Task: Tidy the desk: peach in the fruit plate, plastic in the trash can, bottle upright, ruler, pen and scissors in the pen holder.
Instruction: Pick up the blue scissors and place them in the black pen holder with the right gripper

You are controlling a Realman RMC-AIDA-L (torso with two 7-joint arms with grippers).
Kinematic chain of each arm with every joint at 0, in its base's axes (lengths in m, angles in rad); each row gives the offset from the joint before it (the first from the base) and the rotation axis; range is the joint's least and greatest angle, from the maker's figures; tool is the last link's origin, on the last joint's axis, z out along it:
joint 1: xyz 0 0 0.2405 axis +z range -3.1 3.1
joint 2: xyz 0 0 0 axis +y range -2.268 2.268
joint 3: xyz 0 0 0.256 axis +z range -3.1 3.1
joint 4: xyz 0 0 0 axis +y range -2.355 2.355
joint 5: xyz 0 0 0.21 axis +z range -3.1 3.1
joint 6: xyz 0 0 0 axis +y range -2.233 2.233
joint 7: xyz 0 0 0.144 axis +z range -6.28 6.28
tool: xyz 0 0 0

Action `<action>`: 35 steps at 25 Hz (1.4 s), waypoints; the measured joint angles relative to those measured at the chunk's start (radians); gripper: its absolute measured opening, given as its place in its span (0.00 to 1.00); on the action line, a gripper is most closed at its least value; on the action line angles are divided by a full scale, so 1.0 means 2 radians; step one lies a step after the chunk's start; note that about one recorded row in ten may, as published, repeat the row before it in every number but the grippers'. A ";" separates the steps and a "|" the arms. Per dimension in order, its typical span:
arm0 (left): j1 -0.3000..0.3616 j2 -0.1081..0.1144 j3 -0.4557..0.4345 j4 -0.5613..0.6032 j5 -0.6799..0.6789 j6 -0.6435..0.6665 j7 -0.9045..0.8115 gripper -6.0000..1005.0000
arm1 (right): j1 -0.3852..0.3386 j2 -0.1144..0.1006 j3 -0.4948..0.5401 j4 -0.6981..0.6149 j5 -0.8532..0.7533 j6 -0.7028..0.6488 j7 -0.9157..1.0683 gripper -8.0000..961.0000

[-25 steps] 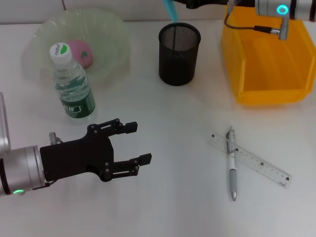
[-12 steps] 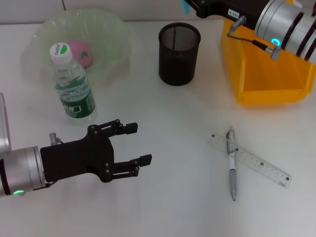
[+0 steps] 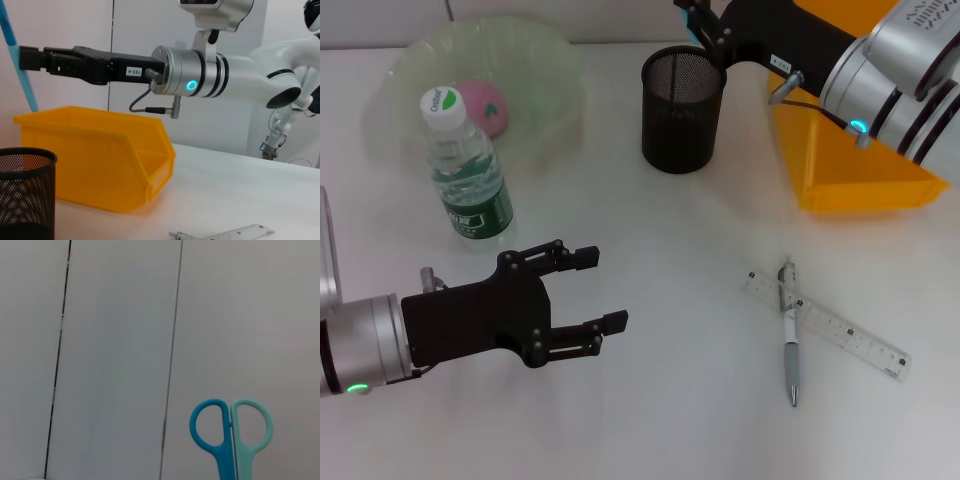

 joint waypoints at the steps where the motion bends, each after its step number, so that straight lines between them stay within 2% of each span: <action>1: 0.000 0.000 0.000 0.001 0.000 0.001 -0.001 0.79 | 0.001 0.000 -0.003 0.005 0.004 0.002 -0.004 0.28; 5: 0.000 0.000 -0.002 0.000 -0.001 0.001 -0.001 0.79 | 0.004 0.000 -0.004 0.010 0.005 0.006 -0.005 0.28; 11: 0.000 0.001 -0.004 0.002 -0.001 0.000 -0.001 0.79 | 0.015 0.000 -0.006 0.021 0.004 0.046 -0.006 0.29; 19: -0.001 0.001 -0.003 0.003 -0.001 0.000 -0.001 0.79 | 0.019 0.000 -0.011 0.034 0.003 0.047 -0.008 0.30; 22: -0.001 0.001 -0.004 0.002 -0.001 0.000 0.000 0.79 | 0.016 0.000 -0.027 0.034 0.002 0.047 -0.011 0.30; 31: -0.002 0.001 -0.002 0.000 -0.001 -0.001 0.001 0.79 | 0.001 0.000 -0.024 0.027 0.009 0.044 -0.010 0.31; 34: -0.002 0.001 -0.004 0.000 -0.001 0.000 0.001 0.79 | -0.007 0.000 -0.024 0.017 0.011 0.042 -0.008 0.54; 35: -0.002 0.001 -0.004 0.000 0.000 0.000 0.001 0.79 | -0.013 0.000 -0.024 0.010 0.012 0.038 -0.008 0.56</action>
